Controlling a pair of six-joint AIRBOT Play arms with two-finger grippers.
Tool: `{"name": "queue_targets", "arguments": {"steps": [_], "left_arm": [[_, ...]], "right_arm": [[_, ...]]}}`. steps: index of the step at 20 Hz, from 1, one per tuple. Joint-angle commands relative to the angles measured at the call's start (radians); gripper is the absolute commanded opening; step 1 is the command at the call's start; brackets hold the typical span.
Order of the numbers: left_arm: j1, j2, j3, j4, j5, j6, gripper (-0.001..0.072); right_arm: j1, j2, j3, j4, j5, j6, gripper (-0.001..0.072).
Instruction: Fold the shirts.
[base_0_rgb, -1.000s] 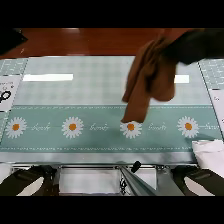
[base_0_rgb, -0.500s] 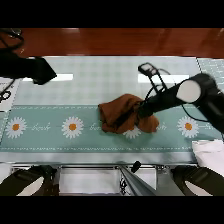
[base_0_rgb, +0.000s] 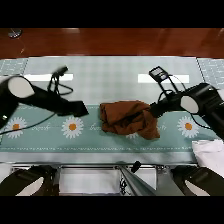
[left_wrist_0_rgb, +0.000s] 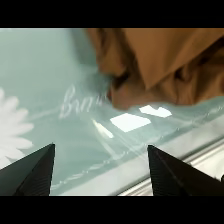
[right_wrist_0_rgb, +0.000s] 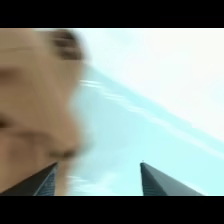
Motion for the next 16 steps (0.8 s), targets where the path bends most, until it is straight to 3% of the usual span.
{"name": "queue_targets", "arguments": {"steps": [1, 3, 7, 13, 14, 15, 16], "left_arm": [[-0.004, -0.005, -0.241, -0.263, 0.124, 0.121, 0.0707], [-0.016, -0.02, -0.298, -0.356, 0.193, 0.177, 0.0707], [-0.114, -0.124, -0.307, -0.387, 0.294, 0.195, 0.0707], [-0.253, -0.245, -0.275, -0.54, 0.489, 0.246, 0.0704], [-0.262, -0.249, -0.268, -0.547, 0.505, 0.245, 0.0685], [-0.269, -0.251, -0.266, -0.557, 0.514, 0.245, 0.0553], [-0.277, -0.253, -0.266, -0.56, 0.535, 0.245, 0.0496]], "right_arm": [[-0.136, 0.023, 0.002, -0.039, 0.023, 0.029, 0.0609], [-0.251, 0.023, 0.002, 0.073, 0.002, 0.0, 0.0609], [-0.397, 0.023, 0.002, 0.27, -0.005, -0.078, 0.0609], [-0.42, 0.023, 0.002, 0.338, 0.002, -0.094, 0.0608], [-0.42, 0.023, 0.002, 0.344, 0.003, -0.094, 0.0608], [-0.42, 0.023, 0.002, 0.354, 0.005, -0.094, 0.0608], [-0.42, 0.023, 0.002, 0.359, 0.007, -0.094, 0.0608]]}}
